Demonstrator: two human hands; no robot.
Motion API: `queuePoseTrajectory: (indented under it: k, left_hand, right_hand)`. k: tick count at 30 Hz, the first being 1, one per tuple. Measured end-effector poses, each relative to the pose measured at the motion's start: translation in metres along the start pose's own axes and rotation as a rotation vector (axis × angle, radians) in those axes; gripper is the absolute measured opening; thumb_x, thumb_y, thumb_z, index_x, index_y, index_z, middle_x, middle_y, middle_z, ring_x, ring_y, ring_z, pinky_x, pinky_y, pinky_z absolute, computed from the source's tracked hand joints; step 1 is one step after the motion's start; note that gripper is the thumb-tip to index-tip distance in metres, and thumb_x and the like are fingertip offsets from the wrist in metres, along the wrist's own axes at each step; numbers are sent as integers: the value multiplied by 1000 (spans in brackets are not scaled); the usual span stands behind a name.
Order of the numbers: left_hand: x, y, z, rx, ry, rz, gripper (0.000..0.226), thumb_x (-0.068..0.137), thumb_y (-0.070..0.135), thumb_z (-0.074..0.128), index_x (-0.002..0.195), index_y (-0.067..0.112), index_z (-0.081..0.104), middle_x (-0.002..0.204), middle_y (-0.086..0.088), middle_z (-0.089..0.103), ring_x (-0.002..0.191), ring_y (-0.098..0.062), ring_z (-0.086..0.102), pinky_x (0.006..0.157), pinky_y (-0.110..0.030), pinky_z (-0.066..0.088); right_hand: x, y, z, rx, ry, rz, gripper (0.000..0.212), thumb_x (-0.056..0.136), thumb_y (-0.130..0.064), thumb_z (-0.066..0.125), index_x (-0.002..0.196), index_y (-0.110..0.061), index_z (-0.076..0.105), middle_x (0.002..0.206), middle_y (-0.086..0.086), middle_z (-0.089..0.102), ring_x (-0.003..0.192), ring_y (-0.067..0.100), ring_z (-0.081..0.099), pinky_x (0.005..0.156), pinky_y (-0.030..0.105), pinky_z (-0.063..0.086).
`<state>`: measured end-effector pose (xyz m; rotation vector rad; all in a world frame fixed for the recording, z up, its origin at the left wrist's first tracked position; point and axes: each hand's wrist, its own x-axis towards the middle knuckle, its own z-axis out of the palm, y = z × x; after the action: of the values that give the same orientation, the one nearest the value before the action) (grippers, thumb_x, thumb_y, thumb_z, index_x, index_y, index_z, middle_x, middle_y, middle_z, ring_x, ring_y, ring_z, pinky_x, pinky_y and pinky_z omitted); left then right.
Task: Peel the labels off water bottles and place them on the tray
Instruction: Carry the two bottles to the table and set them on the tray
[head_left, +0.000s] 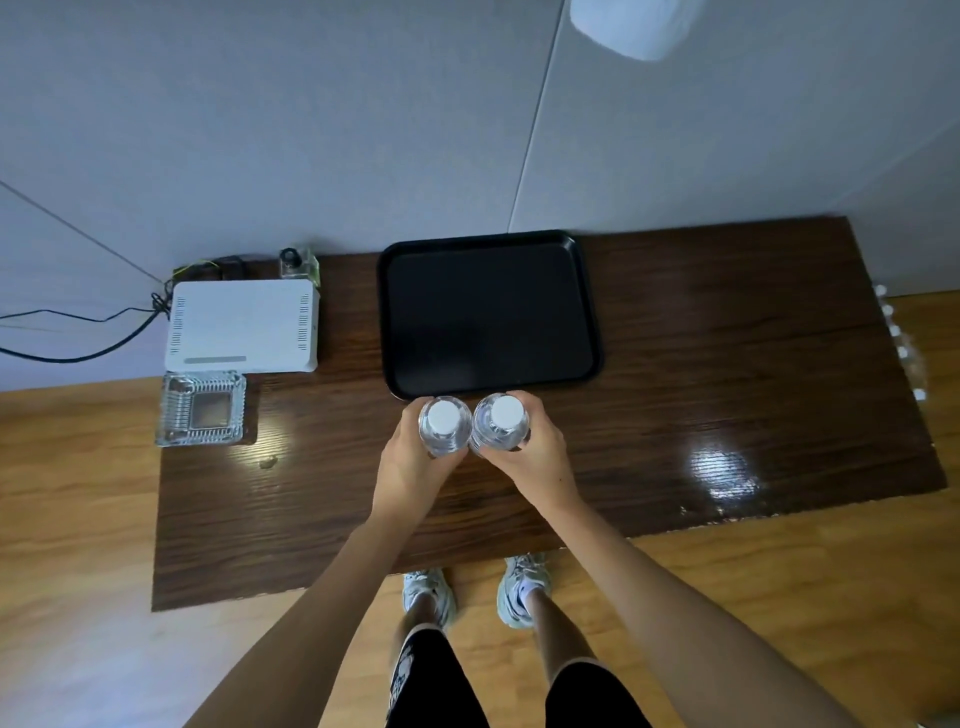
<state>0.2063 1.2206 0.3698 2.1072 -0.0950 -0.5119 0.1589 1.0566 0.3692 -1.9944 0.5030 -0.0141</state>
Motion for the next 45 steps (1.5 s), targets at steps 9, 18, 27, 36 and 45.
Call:
queuePoseTrajectory:
  k: [9,18,27,36,45]
  left_hand:
    - [37,38,-37,-8,113,125,63,71,45,78,115,53,35,100,35,53,94,8,58,75,-16,46]
    - [110,41,-41,-58,145,84,70,69,29,81,126,30,40,99,24,52,96,-6,54,73,-19,41]
    - [124,16,-30,-107,136,42,68,69,36,80,122,37,36,105,20,54,102,-11,56,83,-30,46]
    - [175,29,-41,-103,162,66,66,69,32,81,120,33,40,104,19,55,99,-10,57,76,-23,44]
    - [242,47,-56,-62,201,62,67,71,30,78,125,22,40,97,17,53,80,2,54,62,-11,35]
  right_hand:
    - [50,-51,-16,-23,-18,-157,58,67,-53,74,114,-55,41,108,-37,54,106,-11,53,79,13,50]
    - [119,-50,8,40,3,-62,65,65,-38,82,118,-40,45,99,-29,56,94,-13,55,75,8,43]
    - [131,-24,33,71,27,-13,67,65,-38,82,121,-37,45,102,-24,58,101,0,57,82,20,47]
    - [182,-38,42,124,65,-23,68,67,-31,83,124,-31,46,109,-15,61,104,8,59,88,31,51]
    - [249,-61,55,119,125,-42,69,68,-28,83,126,-22,45,105,-10,61,100,14,61,88,37,51]
